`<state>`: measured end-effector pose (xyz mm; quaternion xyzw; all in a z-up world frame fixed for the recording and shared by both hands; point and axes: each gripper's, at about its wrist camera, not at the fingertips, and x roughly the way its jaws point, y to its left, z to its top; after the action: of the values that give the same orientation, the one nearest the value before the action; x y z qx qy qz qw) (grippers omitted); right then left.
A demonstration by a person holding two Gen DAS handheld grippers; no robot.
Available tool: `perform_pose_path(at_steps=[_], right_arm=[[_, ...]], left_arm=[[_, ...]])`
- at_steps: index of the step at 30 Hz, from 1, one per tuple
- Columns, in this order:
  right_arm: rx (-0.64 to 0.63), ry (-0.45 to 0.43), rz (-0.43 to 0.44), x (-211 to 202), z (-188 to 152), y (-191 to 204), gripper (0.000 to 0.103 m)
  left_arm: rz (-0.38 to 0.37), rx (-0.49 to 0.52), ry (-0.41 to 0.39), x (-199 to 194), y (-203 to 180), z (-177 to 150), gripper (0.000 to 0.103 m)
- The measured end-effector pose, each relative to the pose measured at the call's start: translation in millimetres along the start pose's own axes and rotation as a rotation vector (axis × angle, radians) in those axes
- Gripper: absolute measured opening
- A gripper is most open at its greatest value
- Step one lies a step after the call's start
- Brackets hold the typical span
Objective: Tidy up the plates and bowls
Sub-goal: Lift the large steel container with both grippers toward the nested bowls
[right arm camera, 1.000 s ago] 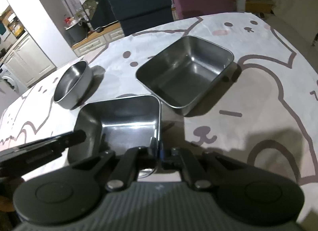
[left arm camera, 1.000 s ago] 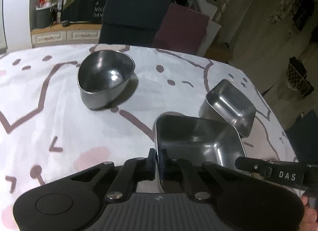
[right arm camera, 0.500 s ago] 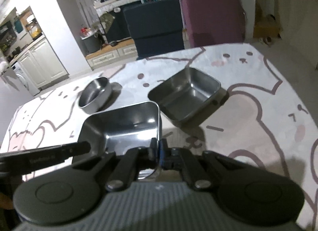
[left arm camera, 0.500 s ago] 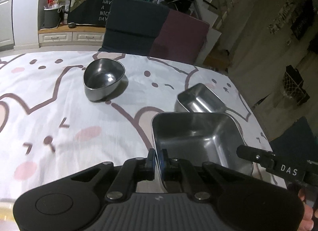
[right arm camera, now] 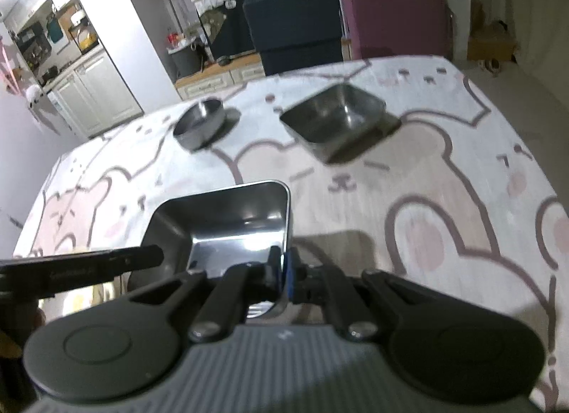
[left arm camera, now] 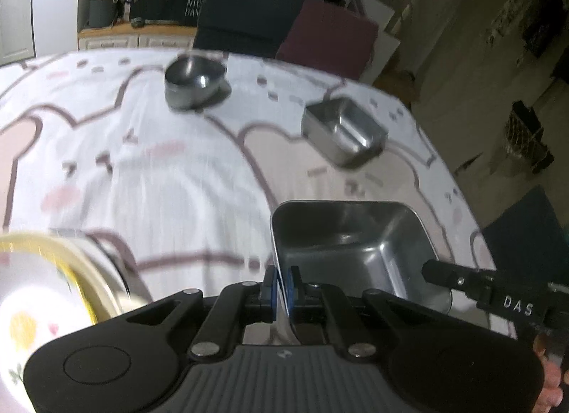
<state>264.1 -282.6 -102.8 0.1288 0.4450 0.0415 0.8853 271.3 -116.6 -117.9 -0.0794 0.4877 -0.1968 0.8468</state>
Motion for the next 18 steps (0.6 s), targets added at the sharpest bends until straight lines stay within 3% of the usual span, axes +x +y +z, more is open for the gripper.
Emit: perform_pose_path(at_steps=[7,18], right_arm=[[-0.002,0.094,-0.019,13.1,-23.7,-7.7,0.004],[-0.015,0.152,-0.038,32.6,-23.1,-8.2,0.004]], left_arm=[[0.023,-0.028,0.050,16.9,3.9,-16.9,0.005],[0.048,0.002,0.086,29.7,1.8,-25.1,0.006]])
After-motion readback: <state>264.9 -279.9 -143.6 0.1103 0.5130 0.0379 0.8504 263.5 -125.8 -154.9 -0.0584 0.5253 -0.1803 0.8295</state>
